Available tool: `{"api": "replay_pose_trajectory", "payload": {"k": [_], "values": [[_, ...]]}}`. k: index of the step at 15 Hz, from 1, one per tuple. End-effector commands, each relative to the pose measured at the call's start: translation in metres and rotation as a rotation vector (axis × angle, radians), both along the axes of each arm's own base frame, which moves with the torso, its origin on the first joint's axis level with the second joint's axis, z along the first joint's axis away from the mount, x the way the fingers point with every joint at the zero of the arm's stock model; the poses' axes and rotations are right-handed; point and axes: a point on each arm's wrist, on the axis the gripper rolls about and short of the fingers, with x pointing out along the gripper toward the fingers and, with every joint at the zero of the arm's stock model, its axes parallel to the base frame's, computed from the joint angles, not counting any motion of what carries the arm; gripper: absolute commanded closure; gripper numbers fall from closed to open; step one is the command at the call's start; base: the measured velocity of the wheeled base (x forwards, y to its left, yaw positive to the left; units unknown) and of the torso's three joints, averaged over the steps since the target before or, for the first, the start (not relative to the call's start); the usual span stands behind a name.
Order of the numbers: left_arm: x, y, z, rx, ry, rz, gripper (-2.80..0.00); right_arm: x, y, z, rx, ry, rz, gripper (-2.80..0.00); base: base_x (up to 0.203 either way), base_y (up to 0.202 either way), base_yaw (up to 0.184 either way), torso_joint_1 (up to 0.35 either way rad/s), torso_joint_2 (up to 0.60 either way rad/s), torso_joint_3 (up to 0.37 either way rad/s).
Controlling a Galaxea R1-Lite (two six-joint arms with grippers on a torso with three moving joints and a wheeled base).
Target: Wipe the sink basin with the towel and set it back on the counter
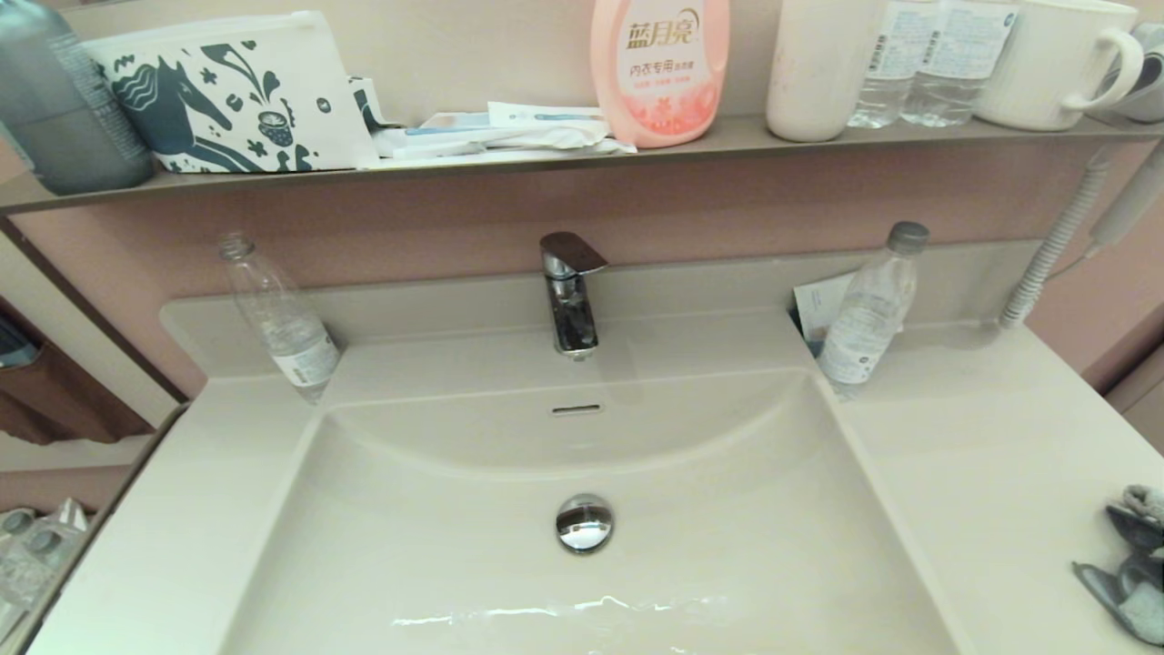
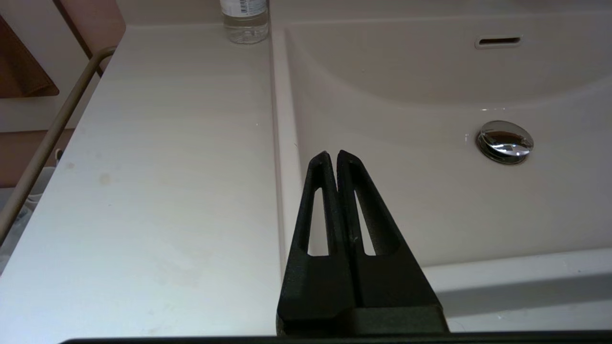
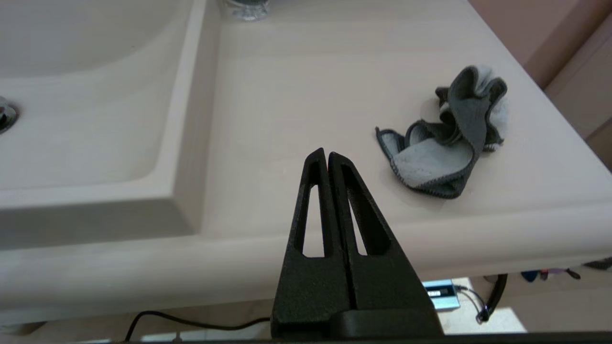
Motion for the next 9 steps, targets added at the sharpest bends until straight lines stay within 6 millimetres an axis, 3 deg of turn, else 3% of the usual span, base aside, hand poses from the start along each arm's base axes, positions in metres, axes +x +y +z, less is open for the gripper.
{"api": "replay_pose_trajectory", "payload": {"k": [1, 9], "values": [[0.0001, 0.0000, 0.0000, 0.000, 0.001, 0.000, 0.00, 0.0005, 0.0001, -0.0016, -0.006, 0.008, 0.006, 0.00, 0.000, 0.000, 0.000, 0.000, 0.00, 0.000], [0.0001, 0.0000, 0.0000, 0.000, 0.001, 0.000, 0.00, 0.0005, 0.0005, -0.0016, -0.020, 0.008, 0.024, 0.00, 0.000, 0.000, 0.000, 0.000, 0.00, 0.000]]}}
